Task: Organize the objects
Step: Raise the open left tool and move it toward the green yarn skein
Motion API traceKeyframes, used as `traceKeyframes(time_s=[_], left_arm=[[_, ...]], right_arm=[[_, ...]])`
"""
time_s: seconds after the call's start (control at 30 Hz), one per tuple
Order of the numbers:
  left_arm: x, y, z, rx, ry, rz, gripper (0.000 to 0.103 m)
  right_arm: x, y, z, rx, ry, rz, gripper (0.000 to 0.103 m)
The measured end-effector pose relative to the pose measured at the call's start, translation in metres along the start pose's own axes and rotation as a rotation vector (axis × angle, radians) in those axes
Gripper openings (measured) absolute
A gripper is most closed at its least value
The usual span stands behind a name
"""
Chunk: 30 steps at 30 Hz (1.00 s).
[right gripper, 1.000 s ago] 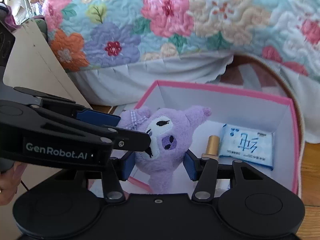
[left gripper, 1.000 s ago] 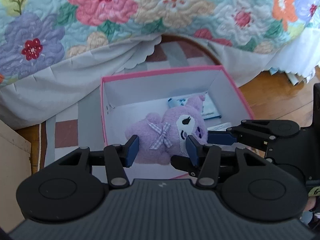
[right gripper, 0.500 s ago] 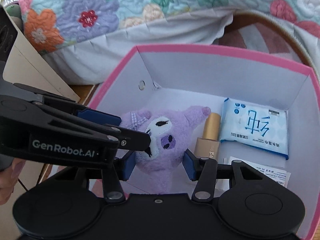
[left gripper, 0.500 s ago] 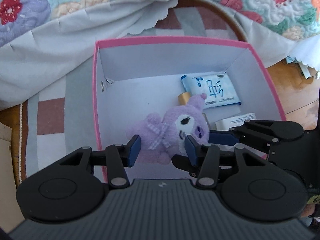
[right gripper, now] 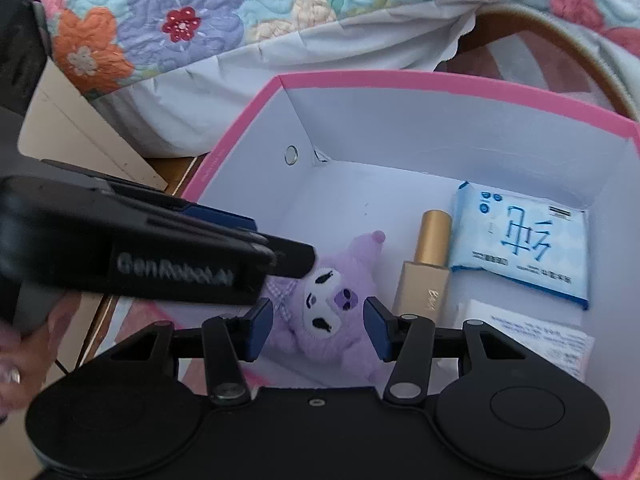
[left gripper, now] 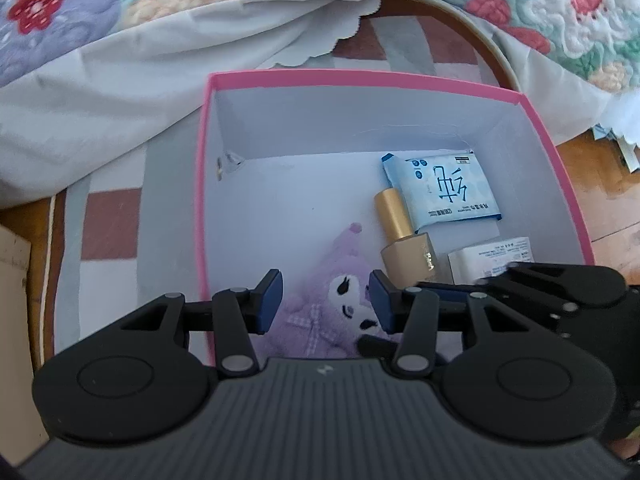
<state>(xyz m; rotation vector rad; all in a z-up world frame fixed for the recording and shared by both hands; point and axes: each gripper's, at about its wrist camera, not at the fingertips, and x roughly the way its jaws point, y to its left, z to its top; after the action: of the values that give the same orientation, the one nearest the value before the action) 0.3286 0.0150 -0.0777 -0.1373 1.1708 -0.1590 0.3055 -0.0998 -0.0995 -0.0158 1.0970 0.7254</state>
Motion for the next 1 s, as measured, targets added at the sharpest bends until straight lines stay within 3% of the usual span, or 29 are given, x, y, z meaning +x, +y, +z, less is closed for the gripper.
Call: traceKeyframes(time_s=[0.1, 0.27, 0.4, 0.57, 1.0], left_arm=[[-0.012, 0.005, -0.004, -0.023, -0.004, -0.009, 0.05], [-0.045, 0.005, -0.016, -0.008, -0.025, 0.003, 0.056], [-0.072, 0.004, -0.024, -0.02, -0.025, -0.037, 0.059], [-0.107, -0.009, -0.035, 0.033, -0.041, -0.005, 0.061], [-0.177, -0.034, -0.071, 0.04, -0.125, 0.004, 0.064]], right_arm=[[-0.02, 0.005, -0.004, -0.027, -0.016, 0.0, 0.057], [-0.061, 0.015, -0.006, -0.083, -0.055, -0.022, 0.069], [-0.087, 0.022, -0.01, -0.113, -0.069, -0.047, 0.07], [-0.118, 0.033, -0.017, -0.147, -0.082, -0.075, 0.072], [-0.199, 0.07, -0.051, -0.223, -0.122, -0.163, 0.081]])
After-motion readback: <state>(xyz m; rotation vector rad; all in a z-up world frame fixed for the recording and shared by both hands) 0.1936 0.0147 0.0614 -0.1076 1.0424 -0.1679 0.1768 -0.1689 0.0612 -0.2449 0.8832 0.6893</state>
